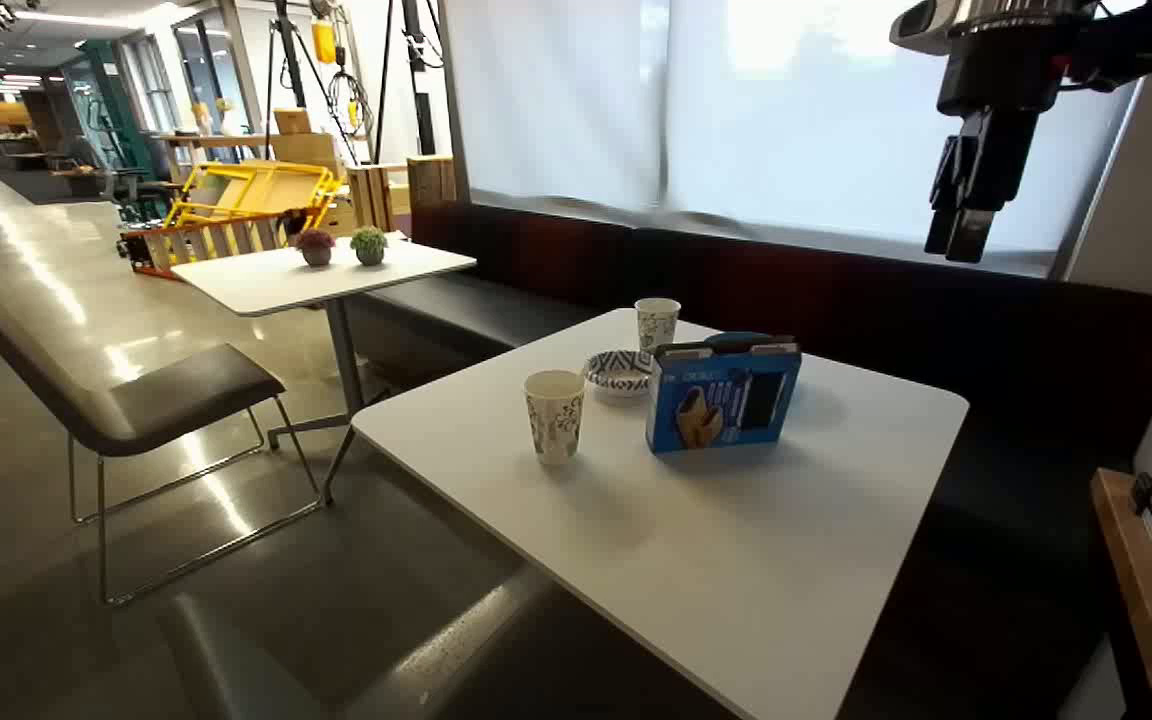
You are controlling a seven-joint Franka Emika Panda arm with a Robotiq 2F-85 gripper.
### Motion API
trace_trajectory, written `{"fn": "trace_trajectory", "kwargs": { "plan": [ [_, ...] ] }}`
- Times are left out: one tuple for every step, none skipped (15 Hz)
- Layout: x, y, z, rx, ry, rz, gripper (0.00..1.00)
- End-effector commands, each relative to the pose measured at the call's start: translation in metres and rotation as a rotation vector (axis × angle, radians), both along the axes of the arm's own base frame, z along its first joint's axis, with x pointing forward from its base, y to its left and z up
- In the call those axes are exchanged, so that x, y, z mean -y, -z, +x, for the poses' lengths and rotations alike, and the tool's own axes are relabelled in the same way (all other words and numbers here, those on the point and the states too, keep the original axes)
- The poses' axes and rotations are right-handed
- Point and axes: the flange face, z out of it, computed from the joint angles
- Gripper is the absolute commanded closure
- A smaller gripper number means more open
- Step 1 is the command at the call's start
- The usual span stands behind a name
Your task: Remove a blue packet from the blue box and put it on the table
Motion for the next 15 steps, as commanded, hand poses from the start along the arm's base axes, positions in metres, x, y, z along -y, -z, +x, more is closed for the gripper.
{"fn": "trace_trajectory", "kwargs": {
  "plan": [
    [0.0,0.0,0.0,-0.003,0.0,0.0,0.0],
    [0.0,0.001,0.0,-0.005,0.0,0.0,0.0],
    [0.0,0.001,0.0,-0.006,0.0,0.0,0.0],
    [0.0,0.001,0.0,-0.006,0.0,0.0,0.0],
    [0.0,0.001,0.0,-0.006,0.0,0.0,0.0],
    [0.0,0.001,0.0,-0.006,0.0,0.0,0.0],
    [0.0,0.001,0.0,-0.006,0.0,0.0,0.0],
    [0.0,0.001,0.0,-0.006,0.0,0.0,0.0],
    [0.0,0.001,0.0,-0.006,0.0,0.0,0.0],
    [0.0,0.001,0.0,-0.006,0.0,0.0,0.0],
    [-0.001,0.006,0.008,0.01,0.022,-0.029,0.0],
    [-0.002,0.009,0.015,0.028,0.041,-0.032,0.0],
    [-0.001,0.014,0.026,0.068,0.074,-0.043,0.0],
    [-0.002,0.018,0.035,0.083,0.103,-0.054,0.0],
    [-0.003,0.022,0.043,0.113,0.131,-0.064,0.0]
  ]
}}
